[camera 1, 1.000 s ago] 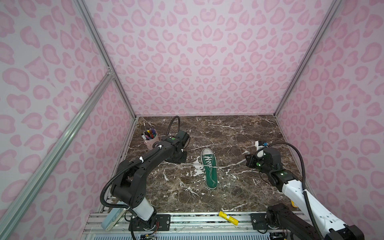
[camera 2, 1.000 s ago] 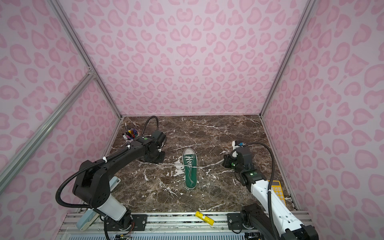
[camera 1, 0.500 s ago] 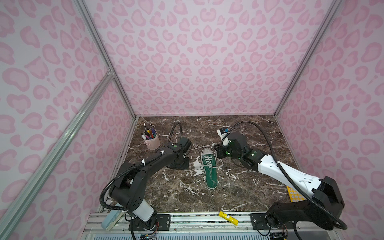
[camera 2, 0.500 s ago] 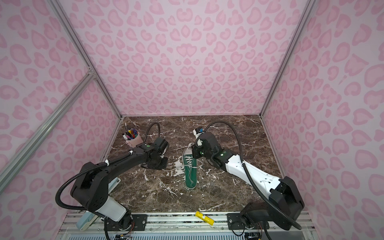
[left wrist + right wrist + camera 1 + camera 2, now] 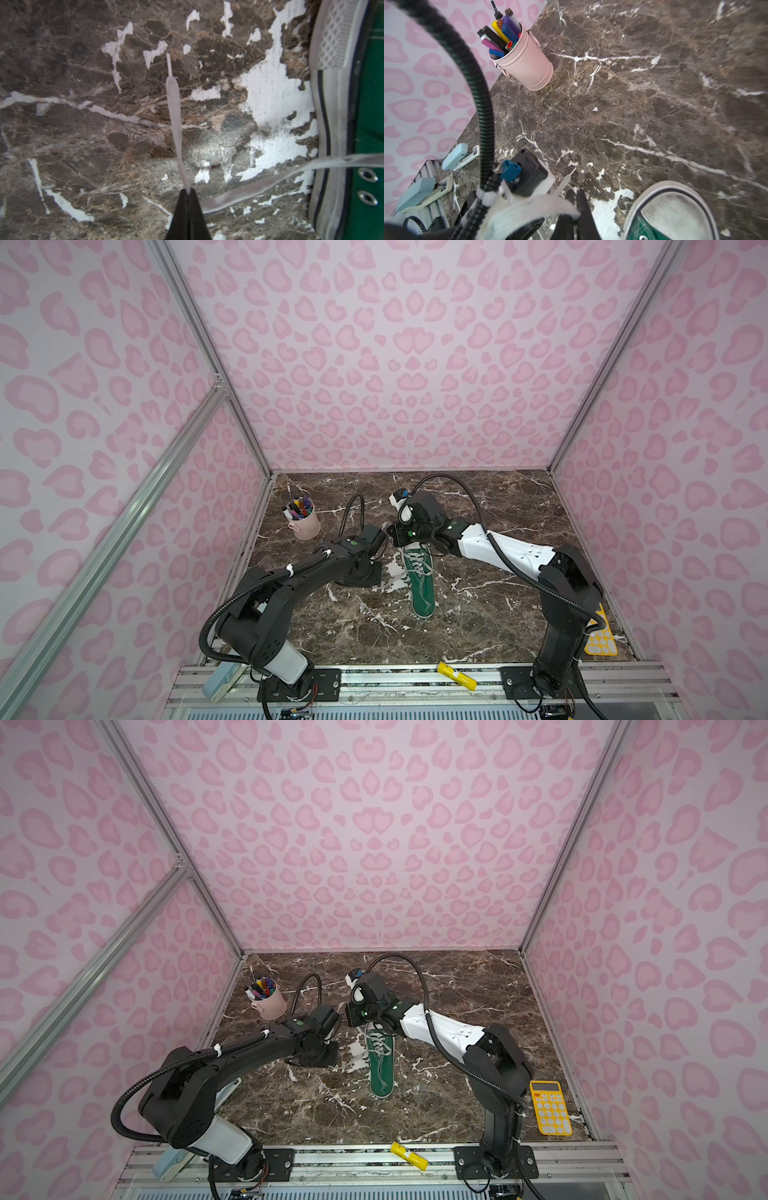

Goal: Tie the shoes

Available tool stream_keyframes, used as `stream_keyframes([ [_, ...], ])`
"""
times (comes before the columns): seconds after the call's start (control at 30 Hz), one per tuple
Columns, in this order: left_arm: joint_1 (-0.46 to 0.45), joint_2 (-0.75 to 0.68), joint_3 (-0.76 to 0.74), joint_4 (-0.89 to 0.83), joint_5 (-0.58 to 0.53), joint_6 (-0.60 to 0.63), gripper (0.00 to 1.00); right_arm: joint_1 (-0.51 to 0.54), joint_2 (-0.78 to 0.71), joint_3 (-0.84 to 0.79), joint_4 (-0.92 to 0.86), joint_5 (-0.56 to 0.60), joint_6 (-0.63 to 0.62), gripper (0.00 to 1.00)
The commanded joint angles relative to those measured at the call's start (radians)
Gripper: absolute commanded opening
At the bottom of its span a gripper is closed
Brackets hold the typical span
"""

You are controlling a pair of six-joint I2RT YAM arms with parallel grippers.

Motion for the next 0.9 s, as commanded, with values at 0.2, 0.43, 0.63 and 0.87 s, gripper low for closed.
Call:
stream_keyframes([
  [0.2,-0.013,-0.027,-0.04,0.027,-0.005,-0.054,0.03,0.002,0.175,0.071,0.017,-0.112,0.092,0.09],
  [0.43,-0.016,-0.04,-0.061,0.029,-0.01,-0.076,0.03,-0.02,0.21,0.129,-0.047,-0.127,0.102,0.34],
  [0.63,-0.016,-0.033,-0.062,0.011,-0.023,-0.077,0.06,-0.068,0.146,0.063,-0.024,-0.134,0.144,0.57],
  [0.87,-0.015,-0.056,-0.052,-0.03,-0.065,-0.046,0.44,-0.135,0.027,-0.022,-0.041,-0.113,0.116,0.6],
])
